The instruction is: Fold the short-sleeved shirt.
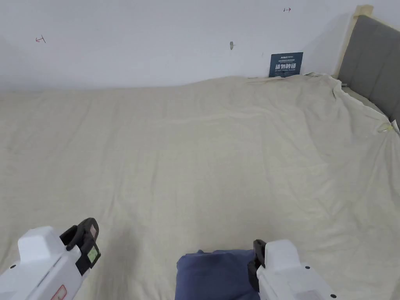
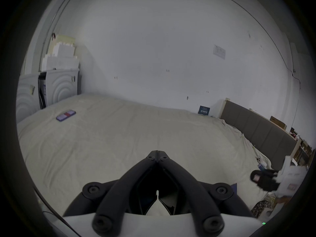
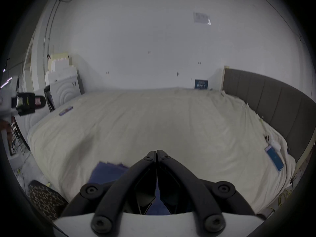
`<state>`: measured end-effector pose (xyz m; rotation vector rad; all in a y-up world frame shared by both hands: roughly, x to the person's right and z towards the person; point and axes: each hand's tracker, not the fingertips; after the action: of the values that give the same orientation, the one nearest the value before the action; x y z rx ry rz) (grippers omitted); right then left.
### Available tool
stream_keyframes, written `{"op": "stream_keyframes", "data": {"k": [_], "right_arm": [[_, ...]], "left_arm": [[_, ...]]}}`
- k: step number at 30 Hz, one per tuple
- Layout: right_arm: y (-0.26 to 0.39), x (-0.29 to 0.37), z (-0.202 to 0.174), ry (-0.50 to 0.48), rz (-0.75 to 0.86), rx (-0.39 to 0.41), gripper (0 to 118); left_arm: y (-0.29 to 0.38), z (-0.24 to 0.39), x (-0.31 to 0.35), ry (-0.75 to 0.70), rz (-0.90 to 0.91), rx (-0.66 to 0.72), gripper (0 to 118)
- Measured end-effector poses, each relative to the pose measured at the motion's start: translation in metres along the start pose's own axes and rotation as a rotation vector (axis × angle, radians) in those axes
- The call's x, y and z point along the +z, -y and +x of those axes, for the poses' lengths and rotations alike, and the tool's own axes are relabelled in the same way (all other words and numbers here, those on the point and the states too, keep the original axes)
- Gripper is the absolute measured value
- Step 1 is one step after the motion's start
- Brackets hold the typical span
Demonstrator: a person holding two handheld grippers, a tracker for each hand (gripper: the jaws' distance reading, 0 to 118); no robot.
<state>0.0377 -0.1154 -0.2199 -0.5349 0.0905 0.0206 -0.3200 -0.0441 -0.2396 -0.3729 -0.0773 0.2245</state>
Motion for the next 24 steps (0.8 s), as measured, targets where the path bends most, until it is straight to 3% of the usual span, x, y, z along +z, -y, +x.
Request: {"op": "stream_keyframes", "data": {"k": [10,13,15,17,18,20,21,22,24], "right_arm": [[0.066,-0.064,-0.008,0.037,-0.090,-0.055,0],[0.081,-0.068,-0.004,0.018,-0.019,-0.088,0],[0.083,-0.069,-0.006,0.026,-0.025,-0.056,0],[0.084,-0.066,-0.012,0.040,-0.012,0.030,0],[0.084,-0.066,-0.015,0.045,-0.012,0.066,0],[0.084,-0.065,-0.015,0.040,-0.014,0.077,0],[0.084,-0.064,-0.015,0.038,-0.015,0.072,0],[0.084,-0.064,-0.013,0.032,-0.016,0.058,0],[0.083,-0.063,-0.010,0.024,-0.022,0.037,0]], "left_arm": [[0.040,-0.004,-0.005,0.076,-0.155,0.037,0],[0.049,0.002,-0.014,0.141,-0.237,0.083,0],[0.056,0.009,-0.023,0.198,-0.298,0.102,5],[0.062,0.017,-0.036,0.253,-0.371,0.131,17],[0.066,0.021,-0.042,0.285,-0.412,0.155,30],[0.077,0.030,-0.057,0.336,-0.485,0.177,75],[0.083,0.035,-0.066,0.349,-0.531,0.173,90],[0.091,0.039,-0.075,0.349,-0.575,0.165,99],[0.101,0.043,-0.089,0.369,-0.635,0.150,99]]}}
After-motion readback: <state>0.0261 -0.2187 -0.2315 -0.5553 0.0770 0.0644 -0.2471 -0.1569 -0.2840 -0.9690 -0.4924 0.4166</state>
